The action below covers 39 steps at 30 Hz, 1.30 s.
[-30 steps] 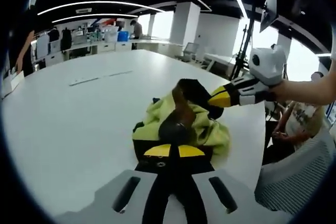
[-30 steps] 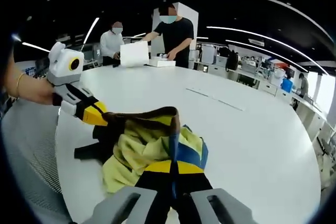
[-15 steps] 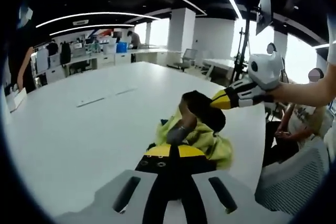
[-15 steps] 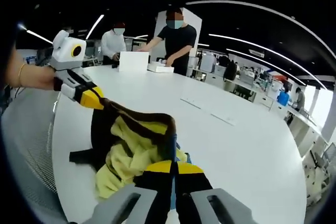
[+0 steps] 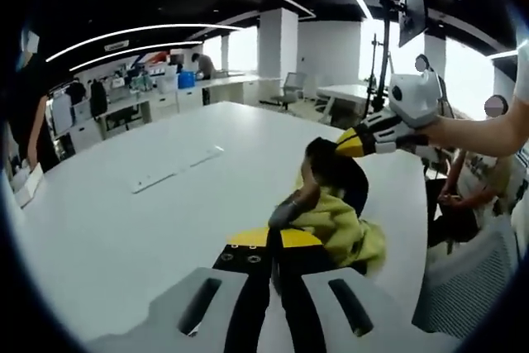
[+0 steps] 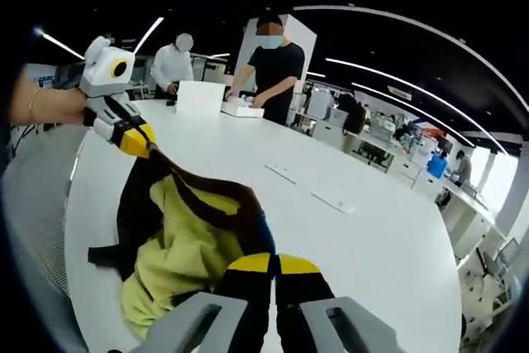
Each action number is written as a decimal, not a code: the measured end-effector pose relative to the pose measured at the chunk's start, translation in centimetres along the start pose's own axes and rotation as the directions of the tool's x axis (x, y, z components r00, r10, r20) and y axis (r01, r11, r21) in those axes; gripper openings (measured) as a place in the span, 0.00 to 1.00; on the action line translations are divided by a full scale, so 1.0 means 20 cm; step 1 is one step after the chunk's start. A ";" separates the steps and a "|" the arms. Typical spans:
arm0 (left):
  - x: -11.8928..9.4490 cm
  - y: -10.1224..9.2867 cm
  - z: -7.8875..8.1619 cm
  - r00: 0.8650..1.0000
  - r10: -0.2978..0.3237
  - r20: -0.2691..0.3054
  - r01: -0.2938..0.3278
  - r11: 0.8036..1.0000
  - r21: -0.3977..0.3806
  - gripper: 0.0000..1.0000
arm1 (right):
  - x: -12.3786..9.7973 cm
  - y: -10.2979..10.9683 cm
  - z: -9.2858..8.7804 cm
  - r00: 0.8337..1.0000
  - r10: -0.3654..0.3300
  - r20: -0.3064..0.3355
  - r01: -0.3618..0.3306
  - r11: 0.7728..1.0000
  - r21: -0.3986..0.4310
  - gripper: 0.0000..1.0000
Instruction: Fold the garment on the visible template until the final outline fits inside the template.
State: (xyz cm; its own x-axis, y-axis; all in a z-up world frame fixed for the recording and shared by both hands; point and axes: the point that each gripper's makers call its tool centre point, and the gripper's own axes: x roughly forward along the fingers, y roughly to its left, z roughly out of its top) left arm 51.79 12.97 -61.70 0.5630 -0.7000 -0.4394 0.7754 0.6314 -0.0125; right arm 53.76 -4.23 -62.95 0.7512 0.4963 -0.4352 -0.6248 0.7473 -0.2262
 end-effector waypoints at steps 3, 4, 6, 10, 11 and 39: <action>0.02 0.04 0.02 1.000 0.004 -0.007 -0.004 1.000 0.015 0.00 | 0.03 -0.03 0.02 1.000 -0.008 0.000 0.008 1.000 0.003 0.00; 0.04 0.07 0.02 1.000 0.006 -0.011 -0.006 1.000 0.017 0.00 | 0.05 -0.05 0.02 1.000 -0.013 -0.006 0.013 1.000 0.006 0.00; 0.05 0.11 0.03 1.000 0.010 -0.012 -0.010 1.000 0.011 0.00 | 0.08 -0.07 0.02 1.000 -0.011 -0.012 0.011 1.000 0.025 0.00; 0.09 0.19 0.05 1.000 0.023 -0.001 -0.023 0.999 -0.044 0.00 | 0.15 -0.12 0.02 1.000 -0.014 -0.023 0.015 0.999 0.049 0.00; 0.11 0.20 0.05 1.000 0.028 -0.005 -0.028 0.998 -0.050 0.00 | 0.16 -0.13 0.02 1.000 -0.015 -0.026 0.016 0.999 0.051 0.00; 0.55 0.65 -0.09 0.977 0.211 -0.031 -0.212 0.947 -0.242 0.00 | 0.63 -0.40 -0.15 0.983 -0.121 -0.141 0.146 0.971 0.189 0.00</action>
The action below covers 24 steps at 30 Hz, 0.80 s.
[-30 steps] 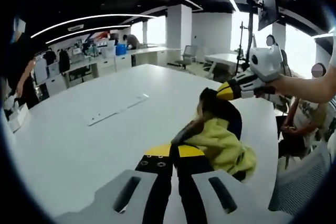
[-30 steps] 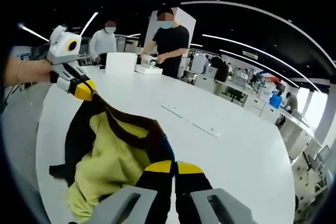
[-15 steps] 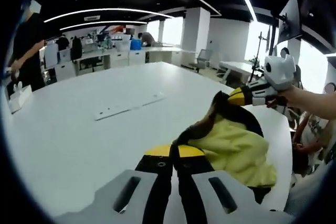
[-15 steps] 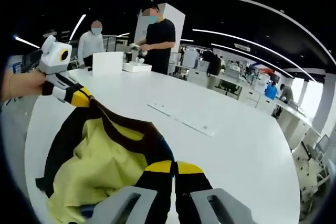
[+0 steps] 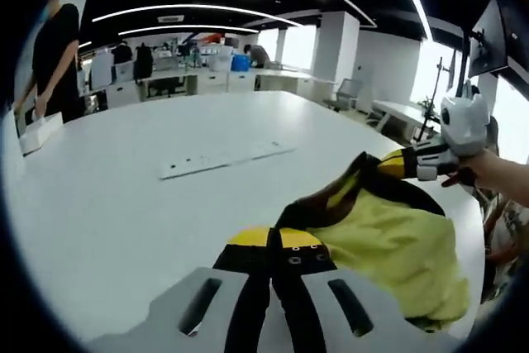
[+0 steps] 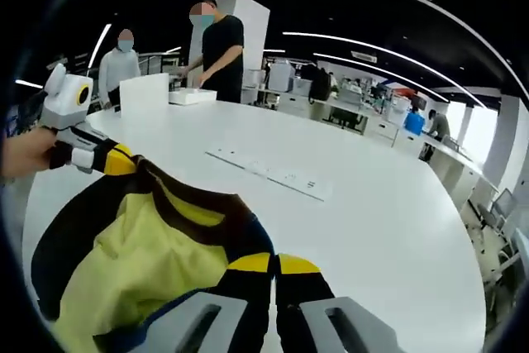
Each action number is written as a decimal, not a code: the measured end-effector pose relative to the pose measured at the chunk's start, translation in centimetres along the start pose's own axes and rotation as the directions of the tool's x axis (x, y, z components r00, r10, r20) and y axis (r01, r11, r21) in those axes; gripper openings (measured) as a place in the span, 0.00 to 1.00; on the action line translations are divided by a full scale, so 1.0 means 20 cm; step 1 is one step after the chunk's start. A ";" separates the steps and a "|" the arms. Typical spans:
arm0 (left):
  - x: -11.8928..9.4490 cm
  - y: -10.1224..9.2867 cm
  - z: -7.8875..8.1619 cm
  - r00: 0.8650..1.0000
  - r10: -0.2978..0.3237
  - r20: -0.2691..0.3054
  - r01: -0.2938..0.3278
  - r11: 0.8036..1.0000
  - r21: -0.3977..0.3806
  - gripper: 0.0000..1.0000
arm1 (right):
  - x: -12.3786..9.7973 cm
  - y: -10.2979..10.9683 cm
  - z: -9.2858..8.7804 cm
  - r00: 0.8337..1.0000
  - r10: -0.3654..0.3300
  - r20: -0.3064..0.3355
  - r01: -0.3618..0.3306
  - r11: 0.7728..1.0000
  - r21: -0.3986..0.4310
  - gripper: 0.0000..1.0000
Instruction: Fold the garment on the visible template until the final outline fits inside the template.
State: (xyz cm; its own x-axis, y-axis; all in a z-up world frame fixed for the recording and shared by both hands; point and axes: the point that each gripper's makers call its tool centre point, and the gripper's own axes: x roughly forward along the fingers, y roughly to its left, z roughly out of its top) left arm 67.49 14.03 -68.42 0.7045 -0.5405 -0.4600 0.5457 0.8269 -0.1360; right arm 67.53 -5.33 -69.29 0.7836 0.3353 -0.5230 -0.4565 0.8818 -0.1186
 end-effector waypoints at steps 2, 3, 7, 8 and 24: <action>0.04 0.01 -0.01 1.000 0.013 -0.006 -0.013 1.000 0.007 0.00 | 0.03 -0.01 -0.02 1.000 -0.013 -0.014 0.013 1.000 0.003 0.00; 0.05 0.01 -0.01 1.000 0.016 -0.012 -0.016 1.000 0.013 0.00 | 0.05 -0.02 -0.03 0.999 -0.020 -0.026 0.020 1.000 0.019 0.00; 0.10 0.03 -0.04 0.999 0.041 -0.031 -0.040 0.998 0.038 0.00 | 0.11 -0.03 -0.07 0.999 -0.026 -0.042 0.029 0.996 0.080 0.00; 0.12 0.05 -0.05 0.999 0.044 -0.032 -0.043 0.999 0.031 0.00 | 0.12 -0.04 -0.08 0.998 -0.032 -0.048 0.036 0.996 0.084 0.00; 0.28 0.16 -0.15 0.991 0.083 -0.103 -0.078 0.996 0.051 0.00 | 0.28 -0.09 -0.16 0.993 -0.037 -0.115 0.053 0.989 0.139 0.00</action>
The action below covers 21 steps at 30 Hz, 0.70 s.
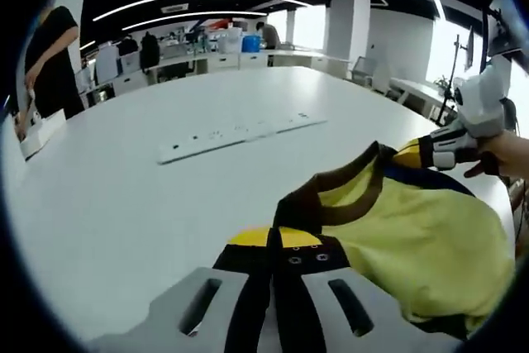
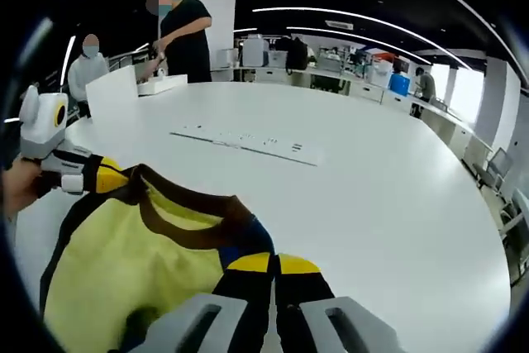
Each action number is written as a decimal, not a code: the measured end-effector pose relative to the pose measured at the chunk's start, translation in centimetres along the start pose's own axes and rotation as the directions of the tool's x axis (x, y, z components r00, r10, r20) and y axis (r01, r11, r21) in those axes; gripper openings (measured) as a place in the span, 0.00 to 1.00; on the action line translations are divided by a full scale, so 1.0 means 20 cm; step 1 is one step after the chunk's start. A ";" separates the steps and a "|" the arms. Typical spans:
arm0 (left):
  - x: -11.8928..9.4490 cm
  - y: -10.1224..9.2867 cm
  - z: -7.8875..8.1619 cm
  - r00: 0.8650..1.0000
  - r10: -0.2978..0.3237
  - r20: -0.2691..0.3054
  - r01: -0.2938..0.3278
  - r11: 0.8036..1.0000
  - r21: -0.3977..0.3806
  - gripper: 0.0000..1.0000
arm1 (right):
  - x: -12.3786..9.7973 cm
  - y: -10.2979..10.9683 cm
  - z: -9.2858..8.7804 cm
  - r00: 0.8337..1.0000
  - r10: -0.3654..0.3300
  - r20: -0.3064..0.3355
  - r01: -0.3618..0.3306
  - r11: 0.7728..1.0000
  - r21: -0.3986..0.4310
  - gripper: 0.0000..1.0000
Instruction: Fold the garment on the visible template until the final outline fits inside the template.
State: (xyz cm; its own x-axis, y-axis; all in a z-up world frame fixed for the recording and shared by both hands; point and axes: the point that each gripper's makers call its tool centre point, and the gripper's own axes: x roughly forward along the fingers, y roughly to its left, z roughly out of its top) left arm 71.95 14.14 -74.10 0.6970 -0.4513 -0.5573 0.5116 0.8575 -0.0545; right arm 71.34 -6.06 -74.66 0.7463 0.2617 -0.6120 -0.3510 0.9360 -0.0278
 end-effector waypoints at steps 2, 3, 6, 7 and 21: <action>0.02 0.01 0.01 1.000 -0.002 0.003 0.002 1.000 -0.004 0.00 | 0.02 -0.01 0.00 1.000 -0.008 -0.004 0.008 1.000 -0.006 0.00; 0.03 0.01 0.02 1.000 -0.002 0.004 0.002 1.000 -0.007 0.00 | 0.03 -0.01 0.01 1.000 -0.008 -0.004 0.008 1.000 -0.005 0.00; 0.05 0.04 0.03 1.000 0.010 0.006 -0.010 1.000 -0.007 0.00 | 0.05 -0.03 0.03 1.000 -0.015 0.003 0.015 1.000 -0.001 0.00; 0.06 0.04 0.04 1.000 0.012 0.009 -0.012 1.000 -0.008 0.00 | 0.06 -0.03 0.03 1.000 -0.014 0.000 0.014 1.000 -0.007 0.00; 0.04 0.12 0.03 0.997 0.069 -0.025 -0.069 0.998 0.005 0.29 | 0.01 -0.06 0.15 0.998 -0.007 0.054 0.008 1.000 -0.016 0.27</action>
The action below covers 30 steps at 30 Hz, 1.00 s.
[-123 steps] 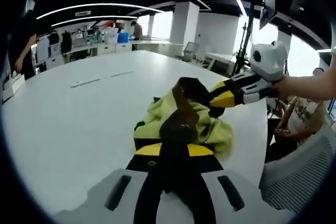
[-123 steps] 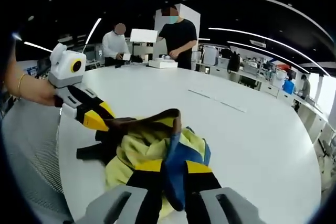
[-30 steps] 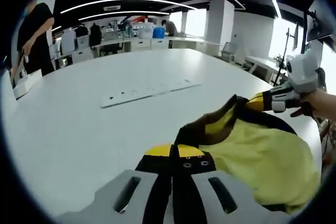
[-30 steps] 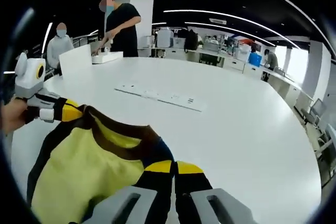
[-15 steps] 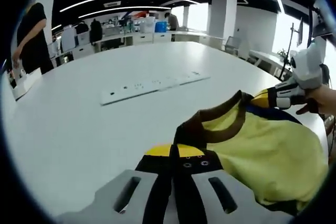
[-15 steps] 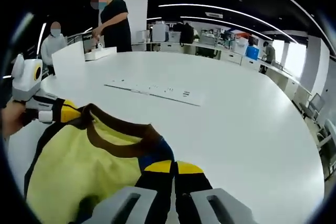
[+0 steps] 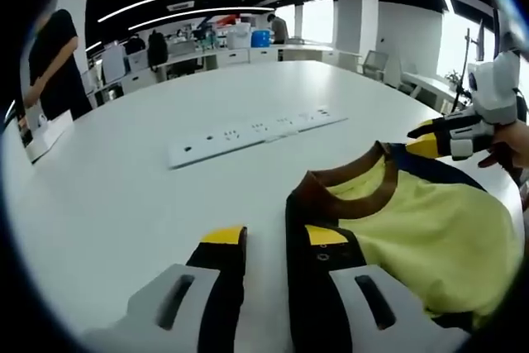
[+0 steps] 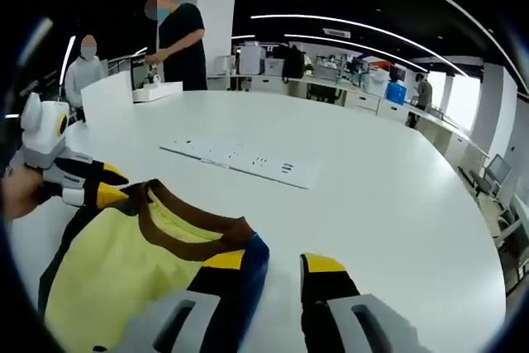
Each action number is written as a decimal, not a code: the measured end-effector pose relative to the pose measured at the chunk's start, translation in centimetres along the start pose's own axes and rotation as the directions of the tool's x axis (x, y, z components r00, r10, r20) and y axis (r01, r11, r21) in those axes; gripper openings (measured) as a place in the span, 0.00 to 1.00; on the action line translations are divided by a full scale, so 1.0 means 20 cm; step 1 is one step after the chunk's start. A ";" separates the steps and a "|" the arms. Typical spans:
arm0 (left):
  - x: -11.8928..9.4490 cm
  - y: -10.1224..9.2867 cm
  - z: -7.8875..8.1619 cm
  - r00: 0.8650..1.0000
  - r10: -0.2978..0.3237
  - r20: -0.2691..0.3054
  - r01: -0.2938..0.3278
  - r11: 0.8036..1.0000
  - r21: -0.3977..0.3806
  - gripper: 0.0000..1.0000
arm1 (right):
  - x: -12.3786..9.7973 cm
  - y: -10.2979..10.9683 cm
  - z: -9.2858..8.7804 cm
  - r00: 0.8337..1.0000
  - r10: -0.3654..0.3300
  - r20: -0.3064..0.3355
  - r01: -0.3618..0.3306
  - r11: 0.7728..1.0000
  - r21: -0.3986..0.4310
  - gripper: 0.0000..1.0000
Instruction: Fold the garment on the visible template until the final outline fits inside the template.
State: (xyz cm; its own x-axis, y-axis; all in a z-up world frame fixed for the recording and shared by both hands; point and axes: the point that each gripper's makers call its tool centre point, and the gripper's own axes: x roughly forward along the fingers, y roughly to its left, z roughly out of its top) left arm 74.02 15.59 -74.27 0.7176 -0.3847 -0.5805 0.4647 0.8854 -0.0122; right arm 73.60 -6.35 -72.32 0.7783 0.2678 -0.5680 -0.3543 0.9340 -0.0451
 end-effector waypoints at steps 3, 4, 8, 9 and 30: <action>-0.05 0.00 -0.01 1.000 -0.006 -0.002 0.006 1.000 -0.027 0.33 | -0.04 0.03 0.01 0.999 0.036 -0.007 -0.035 0.998 0.054 0.43; -0.08 -0.01 -0.02 1.000 -0.011 -0.001 0.011 0.999 -0.033 0.34 | -0.06 0.06 0.00 0.998 0.065 -0.012 -0.064 0.994 0.093 0.44; -0.16 -0.05 -0.02 0.999 -0.046 0.015 0.046 0.999 0.009 0.41 | -0.13 0.07 0.00 0.998 0.067 -0.012 -0.066 0.993 0.103 0.56; -0.18 -0.06 -0.03 0.998 -0.062 0.020 0.061 0.998 0.014 0.43 | -0.15 0.07 0.02 0.997 0.071 0.001 -0.071 0.994 0.089 0.63; -0.58 -0.35 -0.20 0.963 -0.269 0.013 0.264 0.952 0.158 0.55 | -0.55 0.26 -0.12 0.963 0.270 -0.018 -0.268 0.959 0.092 0.56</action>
State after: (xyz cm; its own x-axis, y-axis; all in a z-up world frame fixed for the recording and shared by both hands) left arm 60.35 14.83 -70.60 0.5726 -0.6122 -0.5452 0.7135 0.6997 -0.0363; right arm 61.95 -4.97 -68.25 0.6438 0.5059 -0.5741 -0.5005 0.8459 0.1842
